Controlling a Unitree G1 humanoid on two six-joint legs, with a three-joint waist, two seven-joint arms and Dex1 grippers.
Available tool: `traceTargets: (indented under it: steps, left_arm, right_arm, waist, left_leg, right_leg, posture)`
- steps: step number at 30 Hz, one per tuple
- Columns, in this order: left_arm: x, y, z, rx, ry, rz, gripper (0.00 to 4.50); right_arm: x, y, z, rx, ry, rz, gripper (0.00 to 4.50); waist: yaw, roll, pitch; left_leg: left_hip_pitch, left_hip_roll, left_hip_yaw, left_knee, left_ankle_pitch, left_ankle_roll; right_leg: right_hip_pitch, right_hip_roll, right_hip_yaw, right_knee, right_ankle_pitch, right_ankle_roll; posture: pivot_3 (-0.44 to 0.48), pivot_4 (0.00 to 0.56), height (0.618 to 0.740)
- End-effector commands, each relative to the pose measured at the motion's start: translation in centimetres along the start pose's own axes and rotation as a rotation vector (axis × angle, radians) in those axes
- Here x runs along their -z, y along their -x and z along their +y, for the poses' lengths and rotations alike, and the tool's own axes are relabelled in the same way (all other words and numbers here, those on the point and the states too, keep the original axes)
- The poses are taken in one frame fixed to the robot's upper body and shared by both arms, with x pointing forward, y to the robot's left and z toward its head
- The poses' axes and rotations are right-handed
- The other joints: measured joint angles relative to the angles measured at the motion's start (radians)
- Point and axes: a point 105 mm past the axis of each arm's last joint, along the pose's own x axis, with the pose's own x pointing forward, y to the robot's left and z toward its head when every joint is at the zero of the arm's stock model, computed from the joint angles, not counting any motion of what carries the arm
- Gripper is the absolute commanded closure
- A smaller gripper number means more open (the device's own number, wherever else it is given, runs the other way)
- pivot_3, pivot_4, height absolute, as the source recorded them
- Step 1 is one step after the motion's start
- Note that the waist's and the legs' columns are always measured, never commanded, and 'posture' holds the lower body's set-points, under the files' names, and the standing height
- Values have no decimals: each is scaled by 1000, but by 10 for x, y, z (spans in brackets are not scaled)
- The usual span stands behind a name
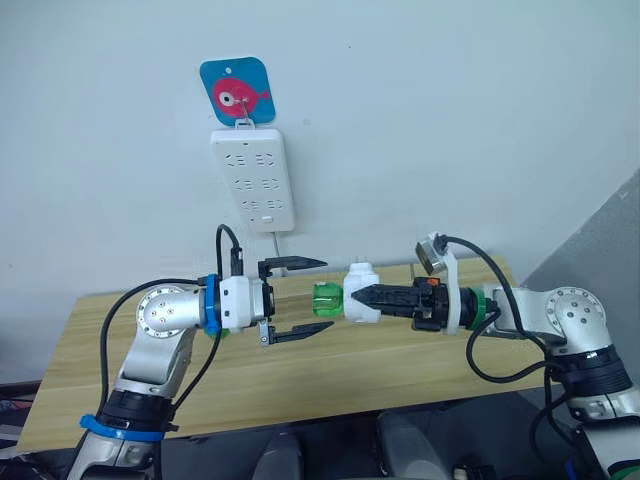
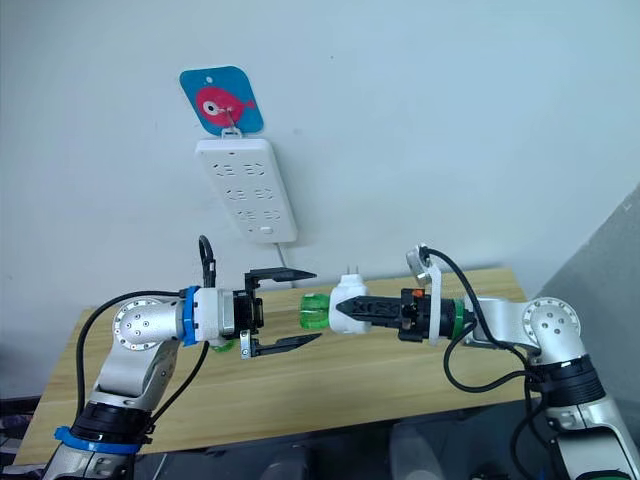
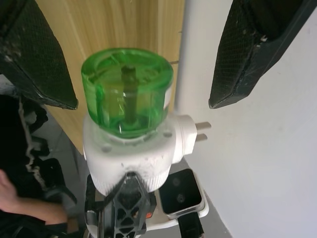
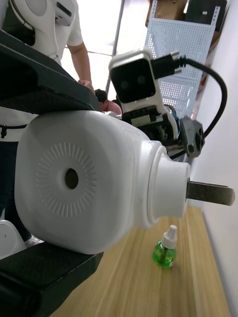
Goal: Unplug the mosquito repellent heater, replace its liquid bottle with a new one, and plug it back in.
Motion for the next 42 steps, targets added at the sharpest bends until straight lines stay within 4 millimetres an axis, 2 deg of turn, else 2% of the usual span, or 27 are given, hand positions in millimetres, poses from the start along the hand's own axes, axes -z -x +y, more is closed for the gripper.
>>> traceTargets:
  steps: [1,7,10,15,16,20,22,23,26,29,31,33,39,42]
  left_arm:
    - [-8,-1,1,11,-69,-29,76]
    - [-11,-3,0,17,-88,-61,76]
    - [-10,-4,-3,32,-93,-68,679]
    - [-11,-10,-5,34,-88,-87,2182]
    - [-12,-11,-4,33,-89,-91,2242]
    - [-15,-9,-3,52,-70,-83,2242]
    - [-16,-7,-7,107,17,-58,2242]
    - [-16,-6,-8,123,92,-35,2242]
    - [-10,-3,-3,92,533,65,2242]
    - [-14,10,-18,228,887,154,2242]
    - [-15,14,-17,241,1016,189,2242]
    - [-8,16,-6,202,1112,240,2242]
    - [-8,16,2,177,1039,239,2242]
    - [-9,18,3,138,833,207,1249]
  right_arm:
    - [-2,5,16,-70,34,-3,1459]
    - [-2,6,17,-79,36,-2,1459]
    - [-2,6,17,-81,37,-4,1459]
    - [-2,7,18,-83,39,-6,1459]
    - [-2,7,18,-82,39,-6,1459]
    - [-5,7,18,-65,52,-16,1459]
    - [-5,9,20,-48,75,-5,1459]
    - [-5,10,21,-44,83,-3,1459]
    - [-5,11,26,-39,124,24,1459]
    - [-5,11,33,-55,160,43,1459]
    - [-3,11,36,-61,178,64,1459]
    - [-4,12,38,-72,182,70,1459]
    - [-6,13,38,-82,168,65,1459]
    - [-5,15,36,-82,155,57,1459]
  waist:
    - [-1,0,0]
    - [-2,0,0]
    - [-2,0,0]
    - [-5,0,0]
    - [-5,0,0]
    - [-6,0,0]
    - [-8,0,0]
    - [-9,0,0]
    - [-9,0,1]
    - [-11,0,2]
    - [-12,2,4]
    - [-8,3,7]
    - [-11,3,8]
    - [-12,5,9]
  left_leg:
    - [0,0,0,0,0,0]
    - [0,0,0,0,0,0]
    - [0,0,0,0,0,0]
    - [0,0,0,0,0,0]
    - [0,0,0,0,0,0]
    - [0,0,0,0,0,0]
    - [0,0,0,0,0,0]
    - [0,0,0,0,0,0]
    - [0,0,-1,0,0,1]
    - [0,0,-2,0,0,1]
    - [0,1,-3,0,-1,1]
    - [0,1,-2,0,-1,1]
    - [0,1,-2,-1,-1,1]
    - [0,1,0,-2,-1,1]
  right_leg:
    - [0,0,0,0,0,0]
    - [0,0,0,0,0,0]
    - [0,0,0,0,0,0]
    - [0,0,0,0,0,0]
    - [0,0,0,0,0,0]
    - [0,0,0,0,0,0]
    - [0,0,0,0,0,0]
    - [0,0,0,0,0,0]
    - [0,0,0,0,-1,2]
    - [0,1,-2,0,-3,5]
    - [0,1,-3,0,-3,5]
    - [0,1,-2,0,-3,5]
    - [0,1,-2,-1,-3,5]
    - [-1,1,-1,0,-2,3]
  posture:
    - [-163,147,740]
    - [-164,143,740]
    - [-166,142,740]
    - [-166,140,740]
    - [-166,140,740]
    - [-171,142,740]
    - [-175,146,740]
    - [-175,146,740]
    - [-163,152,740]
    - [-162,153,740]
    - [-161,152,740]
    - [-162,154,740]
    - [-163,153,740]
    - [-165,153,740]
